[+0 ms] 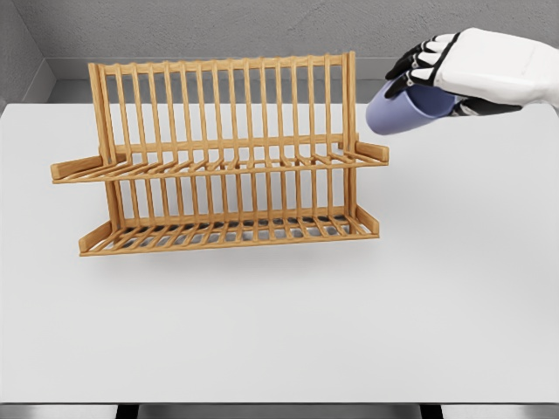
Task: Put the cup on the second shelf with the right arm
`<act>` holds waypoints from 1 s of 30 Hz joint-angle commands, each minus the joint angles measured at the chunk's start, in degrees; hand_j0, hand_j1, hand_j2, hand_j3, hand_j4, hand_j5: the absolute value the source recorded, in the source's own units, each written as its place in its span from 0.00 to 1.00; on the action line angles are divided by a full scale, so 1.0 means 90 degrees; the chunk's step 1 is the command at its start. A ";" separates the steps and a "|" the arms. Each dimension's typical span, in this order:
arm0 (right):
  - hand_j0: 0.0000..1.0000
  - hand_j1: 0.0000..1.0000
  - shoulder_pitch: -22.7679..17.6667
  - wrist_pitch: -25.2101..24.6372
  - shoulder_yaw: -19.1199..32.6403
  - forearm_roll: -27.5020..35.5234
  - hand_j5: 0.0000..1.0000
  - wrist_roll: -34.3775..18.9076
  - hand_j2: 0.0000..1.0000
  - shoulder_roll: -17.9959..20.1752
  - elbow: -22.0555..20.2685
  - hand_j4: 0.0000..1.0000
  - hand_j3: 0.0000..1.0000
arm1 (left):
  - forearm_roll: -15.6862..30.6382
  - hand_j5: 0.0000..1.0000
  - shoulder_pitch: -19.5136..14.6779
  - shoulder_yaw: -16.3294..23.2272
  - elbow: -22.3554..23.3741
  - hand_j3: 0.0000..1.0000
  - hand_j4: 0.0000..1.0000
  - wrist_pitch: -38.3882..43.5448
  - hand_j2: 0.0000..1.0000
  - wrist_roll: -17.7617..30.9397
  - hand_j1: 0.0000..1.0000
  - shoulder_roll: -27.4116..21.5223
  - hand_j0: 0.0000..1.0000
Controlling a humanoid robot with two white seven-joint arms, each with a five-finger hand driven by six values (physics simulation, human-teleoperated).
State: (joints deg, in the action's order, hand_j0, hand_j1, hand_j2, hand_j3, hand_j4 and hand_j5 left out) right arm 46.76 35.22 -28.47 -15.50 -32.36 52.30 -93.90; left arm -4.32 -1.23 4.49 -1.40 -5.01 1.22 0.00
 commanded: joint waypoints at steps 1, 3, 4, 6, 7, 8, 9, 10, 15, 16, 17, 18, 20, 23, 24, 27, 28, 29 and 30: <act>0.65 0.65 0.0010 -0.0024 -0.0108 0.0042 0.65 -0.0008 0.65 -0.0069 -0.0016 0.65 0.65 | 0.0001 1.00 0.0000 0.0000 -0.0001 1.00 1.00 0.0000 1.00 0.0001 1.00 0.0000 1.00; 0.65 0.65 0.0068 -0.0024 -0.0167 0.0042 0.65 -0.0017 0.65 -0.0079 -0.0016 0.65 0.65 | 0.0001 1.00 0.0000 0.0000 -0.0001 1.00 1.00 0.0000 1.00 0.0001 1.00 0.0000 1.00; 0.65 0.65 0.0078 -0.0024 -0.0167 0.0042 0.65 -0.0008 0.65 -0.0128 -0.0055 0.65 0.65 | 0.0001 1.00 0.0000 0.0000 -0.0001 1.00 1.00 0.0000 1.00 0.0001 1.00 0.0000 1.00; 0.65 0.65 0.0166 -0.0024 -0.0323 0.0042 0.65 -0.0017 0.65 -0.0187 -0.0114 0.65 0.65 | 0.0001 1.00 0.0000 0.0000 -0.0001 1.00 1.00 0.0000 1.00 0.0001 1.00 0.0000 1.00; 0.65 0.65 0.0195 -0.0024 -0.0391 0.0042 0.65 -0.0008 0.65 -0.0216 -0.0153 0.65 0.65 | 0.0001 1.00 0.0000 0.0000 -0.0001 1.00 1.00 0.0000 1.00 0.0001 1.00 0.0000 1.00; 0.65 0.65 0.0215 -0.0024 -0.0430 0.0042 0.65 -0.0008 0.65 -0.0235 -0.0153 0.65 0.65 | 0.0001 1.00 0.0000 0.0000 -0.0001 1.00 1.00 0.0000 1.00 0.0001 1.00 0.0000 1.00; 0.65 0.65 0.0234 -0.0024 -0.0460 0.0042 0.65 -0.0008 0.65 -0.0235 -0.0163 0.65 0.65 | 0.0001 1.00 0.0000 0.0000 0.0009 1.00 1.00 0.0000 1.00 0.0001 1.00 0.0000 1.00; 0.65 0.65 0.0264 -0.0024 -0.0508 0.0042 0.65 -0.0008 0.65 -0.0265 -0.0172 0.65 0.65 | 0.0001 1.00 0.0000 0.0000 -0.0001 1.00 1.00 0.0000 1.00 0.0001 1.00 0.0000 1.00; 0.65 0.65 0.0351 -0.0024 -0.0723 0.0042 0.65 -0.0008 0.65 -0.0343 -0.0173 0.65 0.65 | 0.0001 1.00 0.0000 0.0000 -0.0001 1.00 1.00 0.0000 1.00 0.0001 1.00 0.0000 1.00; 0.65 0.65 0.0352 -0.0024 -0.0762 0.0042 0.65 -0.0008 0.65 -0.0353 -0.0173 0.65 0.65 | 0.0001 1.00 0.0000 0.0000 -0.0001 1.00 1.00 0.0000 1.00 0.0001 1.00 0.0000 1.00; 0.65 0.65 0.0361 -0.0024 -0.0792 0.0033 0.65 -0.0008 0.65 -0.0353 -0.0173 0.65 0.65 | 0.0001 1.00 0.0000 0.0000 -0.0001 1.00 1.00 0.0000 1.00 0.0001 1.00 0.0000 1.00; 0.65 0.65 0.0361 -0.0024 -0.0801 0.0042 0.65 -0.0008 0.65 -0.0353 -0.0173 0.65 0.65 | 0.0001 1.00 0.0000 0.0000 -0.0001 1.00 1.00 0.0000 1.00 0.0001 1.00 0.0000 1.00; 0.65 0.65 0.0400 -0.0024 -0.0850 0.0042 0.65 -0.0008 0.65 -0.0392 -0.0173 0.65 0.65 | 0.0001 1.00 0.0000 0.0000 -0.0001 1.00 1.00 0.0000 1.00 0.0001 1.00 0.0000 1.00; 0.65 0.65 0.0430 -0.0024 -0.0977 0.0033 0.65 -0.0008 0.65 -0.0421 -0.0173 0.65 0.65 | 0.0001 1.00 0.0000 0.0000 -0.0001 1.00 1.00 0.0000 1.00 0.0001 1.00 0.0000 1.00; 0.65 0.65 0.0459 -0.0024 -0.0987 0.0033 0.65 -0.0008 0.65 -0.0489 -0.0173 0.65 0.65 | 0.0001 1.00 0.0000 0.0000 -0.0001 1.00 1.00 0.0000 1.00 0.0001 1.00 0.0000 1.00; 0.65 0.65 0.0557 -0.0075 -0.1182 0.0023 0.65 -0.0017 0.65 -0.0577 -0.0173 0.65 0.65 | 0.0001 1.00 0.0000 0.0000 -0.0001 1.00 1.00 0.0000 1.00 0.0001 1.00 0.0000 1.00; 0.65 0.65 0.0576 -0.0105 -0.1221 0.0023 0.65 -0.0017 0.65 -0.0606 -0.0163 0.65 0.65 | 0.0001 1.00 0.0000 0.0000 -0.0001 1.00 1.00 0.0000 1.00 0.0001 1.00 0.0000 1.00; 0.65 0.65 0.0586 -0.0105 -0.1270 0.0023 0.65 -0.0008 0.65 -0.0636 -0.0163 0.65 0.65 | 0.0001 1.00 0.0000 0.0000 -0.0001 1.00 1.00 0.0000 1.00 0.0001 1.00 0.0000 1.00; 0.66 0.66 0.0586 -0.0105 -0.1299 0.0023 0.66 -0.0008 0.66 -0.0636 -0.0163 0.66 0.66 | 0.0001 1.00 0.0000 0.0000 -0.0001 1.00 1.00 0.0000 1.00 0.0001 1.00 0.0000 1.00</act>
State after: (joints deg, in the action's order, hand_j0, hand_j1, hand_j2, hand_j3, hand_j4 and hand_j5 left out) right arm 52.03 34.48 -39.31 -15.67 -32.16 46.96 -95.36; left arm -4.32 -1.23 4.49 -1.39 -5.01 1.22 0.00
